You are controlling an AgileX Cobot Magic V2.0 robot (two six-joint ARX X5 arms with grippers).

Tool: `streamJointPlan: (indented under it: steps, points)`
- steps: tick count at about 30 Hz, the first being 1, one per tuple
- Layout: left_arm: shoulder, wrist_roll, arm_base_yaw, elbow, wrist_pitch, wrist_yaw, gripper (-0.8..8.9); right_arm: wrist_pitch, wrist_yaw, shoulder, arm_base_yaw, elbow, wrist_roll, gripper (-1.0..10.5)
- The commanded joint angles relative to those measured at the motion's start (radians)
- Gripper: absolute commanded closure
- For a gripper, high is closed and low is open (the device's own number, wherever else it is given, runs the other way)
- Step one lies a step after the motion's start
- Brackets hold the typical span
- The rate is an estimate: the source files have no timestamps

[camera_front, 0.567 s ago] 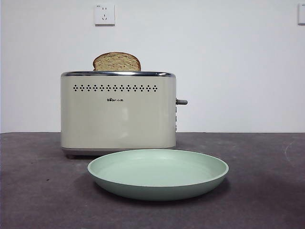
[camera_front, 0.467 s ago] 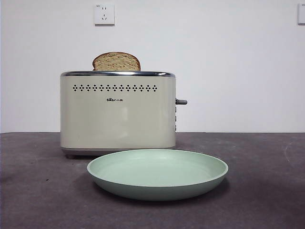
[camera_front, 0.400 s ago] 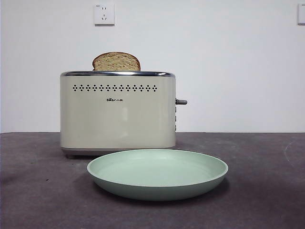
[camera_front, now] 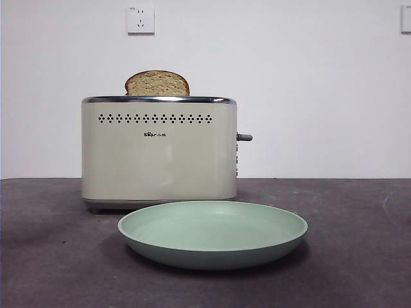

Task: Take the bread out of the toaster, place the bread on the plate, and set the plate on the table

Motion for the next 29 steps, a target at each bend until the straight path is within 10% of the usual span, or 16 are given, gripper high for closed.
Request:
streamJointPlan:
  steps: [1, 11, 17, 29]
  points:
    - [0.115, 0.085, 0.003, 0.117, -0.045, 0.001, 8.19, 0.001, -0.04, 0.1, 0.011, 0.127, -0.103, 9.6]
    - [0.533, 0.183, 0.001, 0.543, -0.238, 0.164, 7.96, -0.015, -0.141, 0.33, 0.051, 0.419, -0.155, 8.3]
    - [0.694, 0.264, -0.012, 0.698, -0.24, 0.208, 4.19, -0.035, -0.141, 0.359, 0.058, 0.431, -0.154, 6.9]
    - [1.102, 0.826, -0.048, 1.179, -0.527, 0.203, 4.05, -0.04, -0.138, 0.364, 0.058, 0.431, -0.154, 6.9]
